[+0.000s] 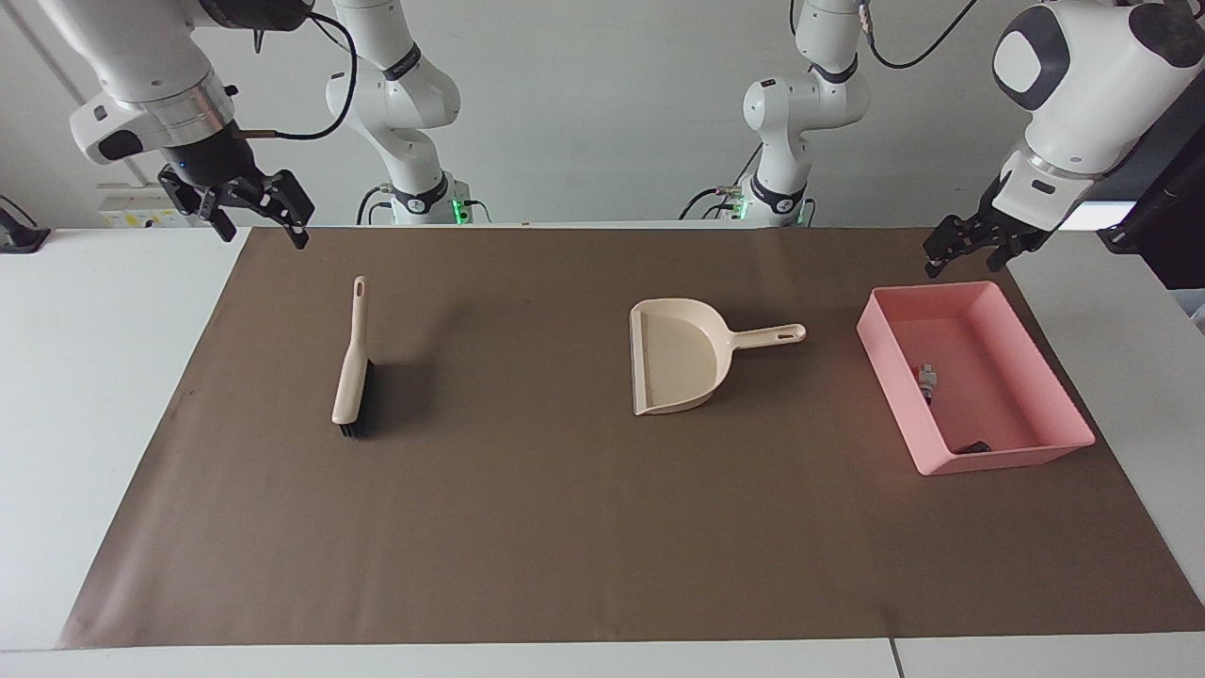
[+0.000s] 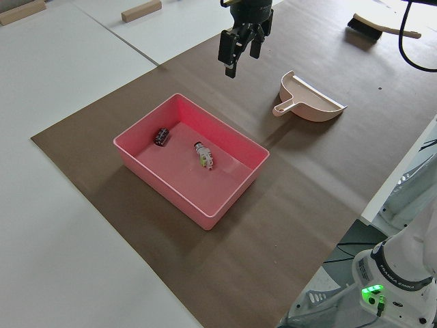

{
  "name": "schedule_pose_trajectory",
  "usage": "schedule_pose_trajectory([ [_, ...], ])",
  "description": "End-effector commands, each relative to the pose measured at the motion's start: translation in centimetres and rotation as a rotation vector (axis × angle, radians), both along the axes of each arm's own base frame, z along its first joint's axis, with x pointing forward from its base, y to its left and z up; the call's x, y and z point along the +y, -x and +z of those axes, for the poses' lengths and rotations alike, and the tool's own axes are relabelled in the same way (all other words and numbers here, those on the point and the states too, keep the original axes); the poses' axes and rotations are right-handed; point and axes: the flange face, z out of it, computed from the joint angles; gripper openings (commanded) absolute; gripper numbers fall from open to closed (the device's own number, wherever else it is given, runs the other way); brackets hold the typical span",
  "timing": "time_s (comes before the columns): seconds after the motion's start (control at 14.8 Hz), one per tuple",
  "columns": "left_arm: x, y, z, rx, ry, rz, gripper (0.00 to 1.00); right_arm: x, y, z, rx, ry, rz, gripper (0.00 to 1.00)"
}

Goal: Clean e-waste and dump in bin

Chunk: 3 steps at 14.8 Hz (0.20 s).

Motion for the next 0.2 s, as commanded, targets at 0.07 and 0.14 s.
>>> schedule_pose_trajectory([
  [0.07, 0.05, 0.79, -0.17, -0.024, 0.001, 0.010, 0.98, 0.05, 0.10, -0.14, 0.003, -0.016, -0.009, 1.00],
  [0.14, 0.05, 0.79, -0.17, -0.024, 0.001, 0.008, 0.98, 0.05, 0.10, -0.14, 0.003, -0.016, -0.007, 1.00],
])
